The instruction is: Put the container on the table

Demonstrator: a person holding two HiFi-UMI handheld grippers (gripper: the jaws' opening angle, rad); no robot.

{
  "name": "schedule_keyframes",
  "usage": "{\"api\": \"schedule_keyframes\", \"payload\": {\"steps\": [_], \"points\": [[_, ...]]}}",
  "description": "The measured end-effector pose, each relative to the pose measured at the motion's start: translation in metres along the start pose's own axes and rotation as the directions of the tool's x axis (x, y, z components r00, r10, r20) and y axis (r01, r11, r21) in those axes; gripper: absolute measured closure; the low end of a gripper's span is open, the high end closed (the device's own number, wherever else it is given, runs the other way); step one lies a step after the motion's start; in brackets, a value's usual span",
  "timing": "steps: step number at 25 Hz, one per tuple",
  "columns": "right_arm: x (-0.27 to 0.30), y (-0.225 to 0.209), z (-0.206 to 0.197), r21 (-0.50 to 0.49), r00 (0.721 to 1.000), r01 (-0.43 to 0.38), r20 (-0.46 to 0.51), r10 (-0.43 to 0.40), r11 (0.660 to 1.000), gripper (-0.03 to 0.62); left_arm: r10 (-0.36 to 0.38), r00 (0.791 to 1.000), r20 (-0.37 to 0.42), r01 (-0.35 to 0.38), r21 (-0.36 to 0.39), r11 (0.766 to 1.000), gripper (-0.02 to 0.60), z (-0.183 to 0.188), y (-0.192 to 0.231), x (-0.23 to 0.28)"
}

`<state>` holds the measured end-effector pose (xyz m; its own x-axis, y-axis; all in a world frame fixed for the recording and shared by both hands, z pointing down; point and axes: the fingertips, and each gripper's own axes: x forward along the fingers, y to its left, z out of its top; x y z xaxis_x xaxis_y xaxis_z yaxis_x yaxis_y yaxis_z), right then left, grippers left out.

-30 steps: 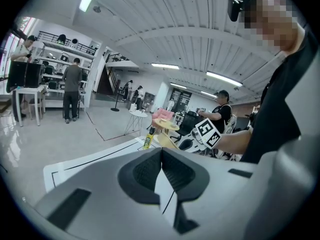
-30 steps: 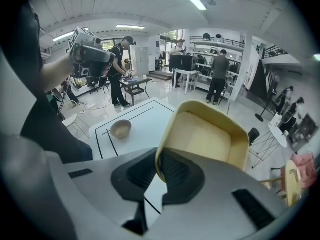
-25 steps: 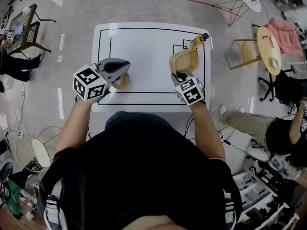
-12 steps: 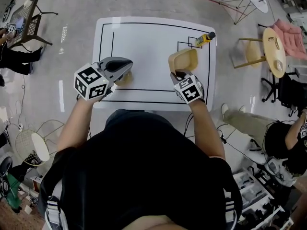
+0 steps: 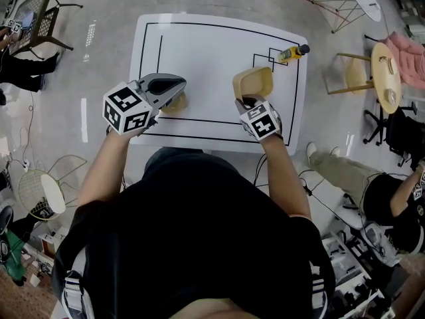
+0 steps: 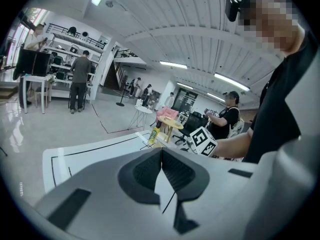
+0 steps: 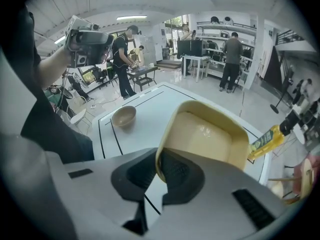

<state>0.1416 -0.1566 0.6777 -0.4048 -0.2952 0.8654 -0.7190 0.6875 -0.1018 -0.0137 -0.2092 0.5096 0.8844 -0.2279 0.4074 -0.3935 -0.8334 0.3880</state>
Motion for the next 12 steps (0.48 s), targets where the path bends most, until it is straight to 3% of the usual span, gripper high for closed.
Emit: {"api": "schedule_keyframes", "payload": {"steps": [12], "points": [[0.037,0.004,-0.002,-0.014,0.999,-0.041,-0.033,0.041,0.999,0.579,0.017,1.0,-0.005,-0.017,-0.028,0.999,0.574,-0.012,0.021,0.001]]}}
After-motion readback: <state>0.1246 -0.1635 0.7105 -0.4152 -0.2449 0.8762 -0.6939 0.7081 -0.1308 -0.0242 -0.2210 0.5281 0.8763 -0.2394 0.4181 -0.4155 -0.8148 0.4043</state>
